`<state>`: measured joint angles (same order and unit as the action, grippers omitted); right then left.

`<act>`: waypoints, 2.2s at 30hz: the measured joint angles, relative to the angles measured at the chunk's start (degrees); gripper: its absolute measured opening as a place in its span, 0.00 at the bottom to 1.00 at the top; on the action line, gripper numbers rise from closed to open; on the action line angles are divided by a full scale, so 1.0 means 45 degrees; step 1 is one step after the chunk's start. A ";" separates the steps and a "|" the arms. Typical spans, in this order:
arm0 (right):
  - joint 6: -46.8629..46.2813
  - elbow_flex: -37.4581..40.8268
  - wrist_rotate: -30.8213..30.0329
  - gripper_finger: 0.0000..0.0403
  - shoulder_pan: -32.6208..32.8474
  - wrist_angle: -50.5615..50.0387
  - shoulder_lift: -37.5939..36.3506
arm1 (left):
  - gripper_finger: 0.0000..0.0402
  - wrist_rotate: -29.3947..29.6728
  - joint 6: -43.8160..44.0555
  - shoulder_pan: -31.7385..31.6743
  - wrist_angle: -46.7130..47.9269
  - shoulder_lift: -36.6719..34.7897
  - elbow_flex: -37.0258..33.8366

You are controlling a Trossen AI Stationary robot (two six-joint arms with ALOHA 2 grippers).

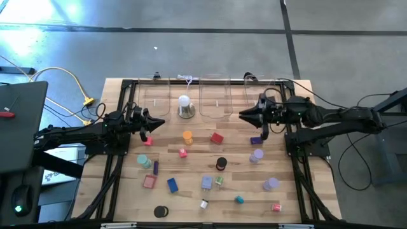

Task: Pick & Place Office items
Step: Put the top violet hourglass into the middle transparent bin

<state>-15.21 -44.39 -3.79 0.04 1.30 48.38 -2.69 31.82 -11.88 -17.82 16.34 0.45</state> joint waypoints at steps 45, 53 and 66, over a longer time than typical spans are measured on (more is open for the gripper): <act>-0.9127 -0.3501 0.1305 0.59 0.1743 -1.3488 0.1635 | 0.00 -0.0046 0.0605 0.0005 -0.0437 0.0000 0.0000; -0.9667 -0.3501 0.1394 0.59 0.1747 -1.3484 0.1653 | 0.00 -0.0046 0.0605 0.0005 -0.0437 0.0000 0.0000; -0.9429 -0.3491 0.0261 0.59 0.2913 -1.3298 0.3187 | 0.00 -0.0051 0.0600 0.0005 -0.0437 0.0000 0.0000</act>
<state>-57.64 -60.10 -2.61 13.14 -58.54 62.73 -2.92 34.52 -11.86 -19.79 16.34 0.45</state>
